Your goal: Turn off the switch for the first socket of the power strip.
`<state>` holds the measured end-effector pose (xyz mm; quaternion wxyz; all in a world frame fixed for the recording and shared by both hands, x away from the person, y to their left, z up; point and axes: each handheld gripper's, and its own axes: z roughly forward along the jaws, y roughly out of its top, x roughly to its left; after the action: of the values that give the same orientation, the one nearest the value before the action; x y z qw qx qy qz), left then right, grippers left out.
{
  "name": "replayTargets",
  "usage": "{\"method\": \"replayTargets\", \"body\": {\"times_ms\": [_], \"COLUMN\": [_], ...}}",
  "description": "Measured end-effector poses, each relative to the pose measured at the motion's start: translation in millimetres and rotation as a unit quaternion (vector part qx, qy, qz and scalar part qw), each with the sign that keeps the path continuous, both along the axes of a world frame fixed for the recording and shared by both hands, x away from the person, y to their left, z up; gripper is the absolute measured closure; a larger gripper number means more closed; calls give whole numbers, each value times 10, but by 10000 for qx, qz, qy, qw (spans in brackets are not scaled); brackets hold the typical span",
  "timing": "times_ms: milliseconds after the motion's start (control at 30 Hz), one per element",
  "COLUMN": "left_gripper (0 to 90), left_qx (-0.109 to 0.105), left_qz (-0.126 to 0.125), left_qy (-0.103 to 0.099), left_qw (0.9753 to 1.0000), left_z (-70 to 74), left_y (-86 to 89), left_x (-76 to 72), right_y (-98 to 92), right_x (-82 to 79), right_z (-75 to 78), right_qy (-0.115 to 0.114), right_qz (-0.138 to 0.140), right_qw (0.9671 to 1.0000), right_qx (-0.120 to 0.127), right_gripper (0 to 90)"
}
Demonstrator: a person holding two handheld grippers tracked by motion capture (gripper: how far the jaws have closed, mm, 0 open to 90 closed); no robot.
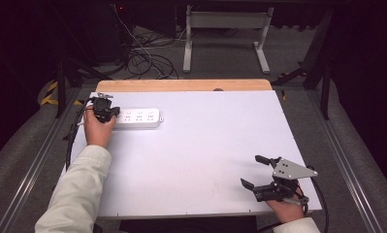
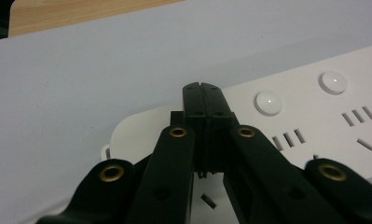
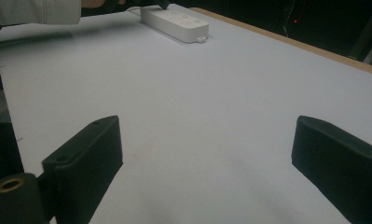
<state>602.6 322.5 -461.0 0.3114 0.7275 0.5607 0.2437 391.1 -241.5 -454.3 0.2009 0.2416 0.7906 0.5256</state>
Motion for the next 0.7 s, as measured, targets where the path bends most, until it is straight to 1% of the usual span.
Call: {"method": "replayTargets", "body": {"times_ms": [67,100,133,200,233,267,367,400,467,567,633,700], "left_gripper": [900,900,900,900,900,900,900,900,896,791,762,710], "left_qx": [0,37,40,55,99,94,-270,-331,-345,-426,-461,-450], "left_qz": [-26,-34,-11,-13,-40,-90,-119,-128,-206,-301,-385,-476], "left_qy": [-34,-27,-48,65,55,-2,-184,-267,-374,-471,-577,-662], "left_qw": [10000,10000,10000,10000,9999,9999,9994,9990,9985,9975,9965,9957], "left_z": [-2,6,24,69,83,107,228,273,366,484,555,618], "left_y": [-8,-17,-24,-44,-55,-53,-33,-35,-39,-51,-64,-83], "left_x": [11,16,14,-2,-18,-33,-92,-117,-181,-284,-351,-414], "right_y": [0,-3,-6,-13,-14,-14,-11,-7,5,21,26,32], "right_x": [-4,-2,0,7,9,12,18,21,25,37,55,68], "right_z": [2,1,2,2,2,0,2,4,10,11,9,11], "right_qy": [-7,-10,9,2,1,4,2,-4,-7,-8,-1,16], "right_qz": [5,-3,-20,-31,-35,-34,-36,-34,-37,-17,8,11], "right_qw": [10000,10000,10000,10000,10000,10000,10000,10000,10000,10000,10000,10000], "right_qx": [-1,2,24,36,41,49,47,46,42,43,46,69], "right_gripper": [92,92,92,92,92,92,92,92,93,93,92,92]}}
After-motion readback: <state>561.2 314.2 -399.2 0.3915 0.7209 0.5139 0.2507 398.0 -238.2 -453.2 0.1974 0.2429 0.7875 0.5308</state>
